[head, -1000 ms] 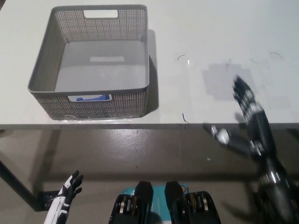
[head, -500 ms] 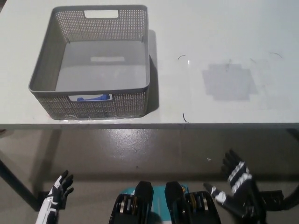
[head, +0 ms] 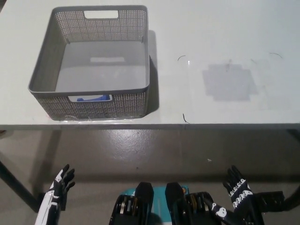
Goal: Use the right hand to pick up a chess pieces and put it into a container on the left hand side
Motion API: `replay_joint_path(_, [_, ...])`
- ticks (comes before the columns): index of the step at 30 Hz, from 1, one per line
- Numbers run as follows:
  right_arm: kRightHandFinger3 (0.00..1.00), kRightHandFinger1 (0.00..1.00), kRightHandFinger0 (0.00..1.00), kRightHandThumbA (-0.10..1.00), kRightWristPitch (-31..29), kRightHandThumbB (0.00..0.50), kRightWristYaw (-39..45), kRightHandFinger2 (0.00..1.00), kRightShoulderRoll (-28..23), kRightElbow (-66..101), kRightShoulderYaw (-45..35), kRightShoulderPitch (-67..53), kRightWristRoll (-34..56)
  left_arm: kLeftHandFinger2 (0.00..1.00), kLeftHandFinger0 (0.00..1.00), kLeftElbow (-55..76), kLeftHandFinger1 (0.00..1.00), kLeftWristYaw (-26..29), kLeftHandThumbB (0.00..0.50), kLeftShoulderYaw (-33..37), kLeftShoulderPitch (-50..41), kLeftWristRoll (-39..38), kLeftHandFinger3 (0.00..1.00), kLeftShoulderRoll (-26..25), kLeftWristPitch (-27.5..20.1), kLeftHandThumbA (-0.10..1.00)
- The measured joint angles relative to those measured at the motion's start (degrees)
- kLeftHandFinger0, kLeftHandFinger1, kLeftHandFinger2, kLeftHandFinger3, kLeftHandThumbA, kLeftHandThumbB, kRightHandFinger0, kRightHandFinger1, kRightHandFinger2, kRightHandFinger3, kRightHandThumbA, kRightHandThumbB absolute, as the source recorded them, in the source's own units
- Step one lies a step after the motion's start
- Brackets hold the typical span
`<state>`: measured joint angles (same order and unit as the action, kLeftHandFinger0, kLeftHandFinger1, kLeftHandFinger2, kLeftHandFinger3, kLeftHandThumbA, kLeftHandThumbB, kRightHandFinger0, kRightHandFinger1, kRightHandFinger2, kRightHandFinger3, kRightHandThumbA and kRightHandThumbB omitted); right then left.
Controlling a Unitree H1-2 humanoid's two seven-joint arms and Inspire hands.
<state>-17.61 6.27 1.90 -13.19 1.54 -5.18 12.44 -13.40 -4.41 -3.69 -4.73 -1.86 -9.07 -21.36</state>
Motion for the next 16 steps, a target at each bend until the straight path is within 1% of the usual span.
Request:
replay_joint_path(3, [1.0,1.0,1.0,1.0,-0.2,0.107,-0.2,1.0,0.0,-0.8,0.0,1.1,-0.9,1.0,1.0,-1.3,1.0,0.0,0.189,0.0,0.3,0.0,1.0,0.0,0.0,1.0])
replay_joint_path(6, [1.0,1.0,1.0,1.0,-0.7,0.115,-0.5,1.0,0.0,-1.3,0.0,1.8,-2.0,1.0,1.0,-1.5,1.0,0.0,0.179,0.0,0.5,0.1,1.0,0.0,0.0,1.0])
replay_joint_path(9, [1.0,1.0,1.0,1.0,-1.3,0.101,-0.8,1.0,0.0,-2.6,0.0,2.7,-3.0,1.0,1.0,-1.8,1.0,0.0,0.162,0.0,1.0,0.1,1.0,0.0,0.0,1.0])
replay_joint_path(10, [1.0,1.0,1.0,1.0,-1.4,0.105,-0.8,1.0,0.0,-2.8,0.0,2.9,-3.2,1.0,1.0,-1.9,1.0,0.0,0.159,0.0,1.2,0.1,1.0,0.0,0.0,1.0])
replay_joint_path(11, [1.0,1.0,1.0,0.98,-1.5,0.121,-0.9,1.0,-0.1,-2.9,0.0,3.0,-3.6,1.0,1.0,-2.1,1.0,0.0,0.148,0.0,1.3,0.1,1.0,0.0,0.0,1.0])
replay_joint_path(12, [1.0,1.0,1.0,0.97,-1.6,0.13,-0.9,1.0,-0.1,-3.0,0.0,3.1,-3.9,1.0,1.0,-2.1,1.0,0.0,0.155,0.0,1.4,0.1,1.0,0.0,0.0,1.0])
replay_joint_path(13, [1.0,1.0,1.0,0.95,-1.8,0.136,-0.9,1.0,-0.1,-3.1,0.0,3.1,-4.1,1.0,1.0,-2.3,1.0,0.0,0.156,0.0,1.5,0.1,1.0,0.0,0.0,1.0])
replay_joint_path(14, [1.0,1.0,1.0,0.93,-1.9,0.139,-1.0,1.0,-0.1,-3.1,0.0,3.1,-4.3,1.0,1.0,-2.4,1.0,0.0,0.146,0.1,1.5,0.1,1.0,0.0,0.0,1.0])
replay_joint_path(16, [1.0,1.0,1.0,0.92,-2.0,0.146,-0.9,1.0,-0.1,-3.2,0.0,3.1,-4.3,1.0,1.0,-2.7,1.0,0.0,0.144,0.1,1.6,0.1,1.0,0.0,0.0,1.0])
